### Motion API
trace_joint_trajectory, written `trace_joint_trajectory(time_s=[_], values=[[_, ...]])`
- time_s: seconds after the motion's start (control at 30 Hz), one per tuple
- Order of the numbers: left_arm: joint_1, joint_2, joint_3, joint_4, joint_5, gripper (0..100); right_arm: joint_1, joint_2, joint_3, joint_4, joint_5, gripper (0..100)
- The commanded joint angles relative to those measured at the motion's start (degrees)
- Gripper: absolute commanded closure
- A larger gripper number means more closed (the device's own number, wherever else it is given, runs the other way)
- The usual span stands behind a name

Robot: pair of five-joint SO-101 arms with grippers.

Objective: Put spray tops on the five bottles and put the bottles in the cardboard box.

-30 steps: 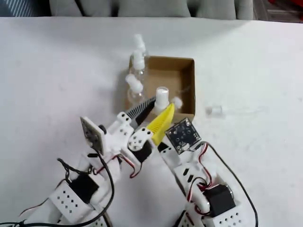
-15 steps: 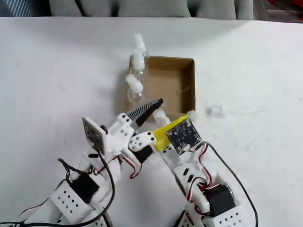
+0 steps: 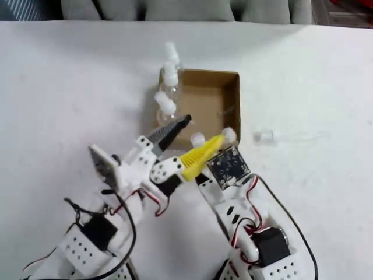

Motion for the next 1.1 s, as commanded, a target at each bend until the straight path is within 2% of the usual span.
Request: trace_joint_trajectory(time_s=[0.0,0.3,0.4,0.6,0.7,0.83,1.07], values=[[-2.1,-6.4,-2.9,5.6,-0.4,73,2.4,0.0,-0.7,-2.2,0.0,98.2],[-3.0,-14.1,-5.7,28.6,0.0,73,4.1,0.0,0.4,-4.1,-0.5,98.2],[-3.1,-14.1,-5.5,34.5,3.3,76,5.4,0.0,0.5,-4.9,-0.5,98.2],[-3.3,-14.2,-5.7,39.4,5.6,99,4.5,0.0,0.4,-7.4,-0.8,98.2],[-3.4,-14.2,-5.8,42.3,5.6,95,4.7,0.0,0.4,-11.8,-4.0,98.2],[-2.9,-14.2,-5.7,45.4,5.2,98,4.4,0.0,0.3,-19.7,-6.9,98.2],[-2.9,-14.3,-4.4,47.1,5.1,98,4.8,0.1,0.5,-33.5,-7.4,98.2]])
